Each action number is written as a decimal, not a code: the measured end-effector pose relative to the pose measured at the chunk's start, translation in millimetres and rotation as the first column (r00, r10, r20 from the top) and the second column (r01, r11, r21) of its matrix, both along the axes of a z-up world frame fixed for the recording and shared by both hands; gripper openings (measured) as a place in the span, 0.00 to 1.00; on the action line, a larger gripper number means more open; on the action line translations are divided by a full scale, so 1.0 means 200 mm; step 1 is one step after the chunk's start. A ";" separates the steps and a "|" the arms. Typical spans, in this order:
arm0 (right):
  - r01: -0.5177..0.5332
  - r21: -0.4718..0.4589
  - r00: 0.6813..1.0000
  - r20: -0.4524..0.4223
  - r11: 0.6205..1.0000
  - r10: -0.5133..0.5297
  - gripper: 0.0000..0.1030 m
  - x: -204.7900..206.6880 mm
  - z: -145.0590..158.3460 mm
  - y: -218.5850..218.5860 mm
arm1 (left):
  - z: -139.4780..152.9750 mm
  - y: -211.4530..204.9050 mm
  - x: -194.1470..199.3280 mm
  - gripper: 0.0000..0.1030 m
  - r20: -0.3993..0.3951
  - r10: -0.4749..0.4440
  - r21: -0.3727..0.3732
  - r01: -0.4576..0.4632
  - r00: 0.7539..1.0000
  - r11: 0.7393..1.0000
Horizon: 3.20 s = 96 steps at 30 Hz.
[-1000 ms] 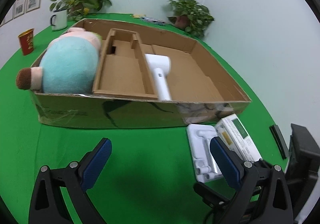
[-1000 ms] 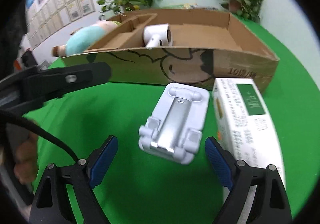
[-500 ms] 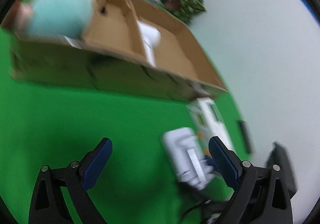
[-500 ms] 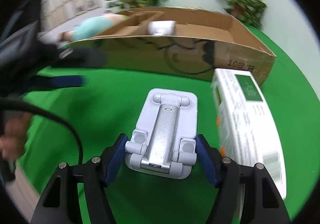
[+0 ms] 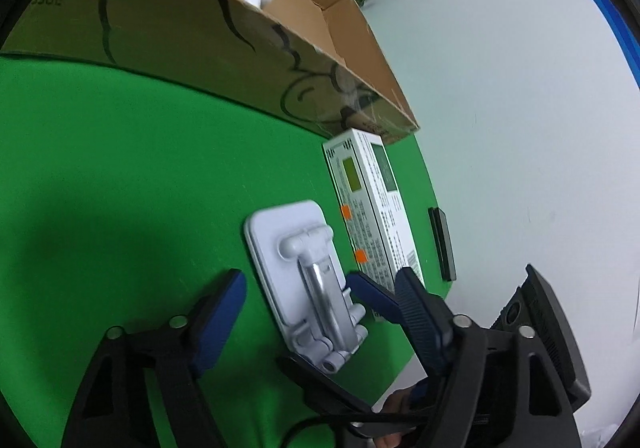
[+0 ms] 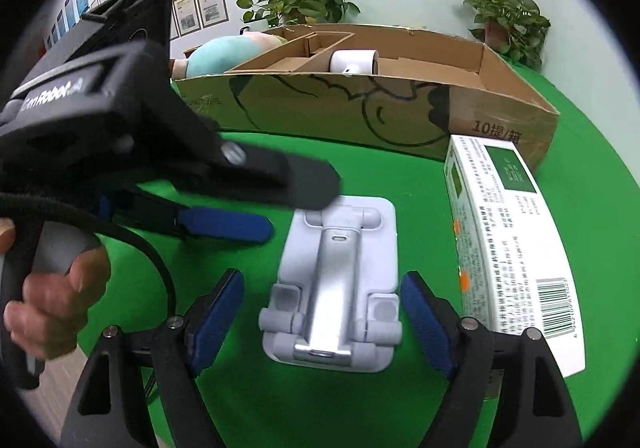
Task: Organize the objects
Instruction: 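Grasp the white phone stand with the right gripper and lift it, then carry the phone stand into the box beside the hair dryer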
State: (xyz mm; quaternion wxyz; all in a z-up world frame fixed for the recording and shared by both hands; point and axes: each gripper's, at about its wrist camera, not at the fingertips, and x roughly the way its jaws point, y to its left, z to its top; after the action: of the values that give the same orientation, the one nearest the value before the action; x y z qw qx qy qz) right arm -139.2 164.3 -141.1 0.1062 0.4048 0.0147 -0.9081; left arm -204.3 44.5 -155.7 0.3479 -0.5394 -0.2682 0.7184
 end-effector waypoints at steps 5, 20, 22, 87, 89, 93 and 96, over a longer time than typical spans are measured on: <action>0.024 0.074 1.000 0.003 0.997 -0.024 0.66 0.00 -0.02 -0.02 | 0.00 0.04 0.05 0.64 -0.016 -0.004 -0.007 0.004 1.000 1.000; 0.110 -0.143 0.992 0.070 0.984 -0.101 0.64 0.04 0.01 0.06 | -0.01 -0.01 0.05 0.31 0.019 0.045 -0.051 -0.044 0.999 0.998; 0.117 -0.157 0.991 0.076 0.981 -0.106 0.64 0.05 0.02 0.06 | 0.00 0.00 0.05 0.30 0.011 0.042 -0.058 -0.041 0.999 0.997; 0.125 -0.254 0.965 0.254 0.959 -0.058 0.63 -0.99 0.21 0.29 | 0.38 0.22 -1.02 0.28 0.060 0.022 -0.251 -0.006 0.998 0.968; 0.126 -0.248 0.963 0.261 0.961 -0.059 0.63 -1.00 0.21 0.29 | 0.38 0.22 -1.02 0.28 0.061 0.021 -0.255 -0.005 0.998 0.967; 0.134 -0.247 0.954 0.293 0.960 -0.058 0.63 -1.02 0.20 0.30 | 0.39 0.20 -1.02 0.26 0.063 0.032 -0.263 -0.014 0.997 0.965; 0.125 -0.198 0.950 0.307 0.972 -0.060 0.65 -1.02 0.19 0.27 | 0.44 0.15 -0.98 0.29 0.035 0.036 -0.245 -0.027 0.999 0.969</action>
State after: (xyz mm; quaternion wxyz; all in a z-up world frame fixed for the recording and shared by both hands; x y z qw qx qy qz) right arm -342.2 218.9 -103.1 0.1074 0.5240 -0.1186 -0.8365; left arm -401.0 74.1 -67.8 0.2621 -0.5877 -0.1929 0.7407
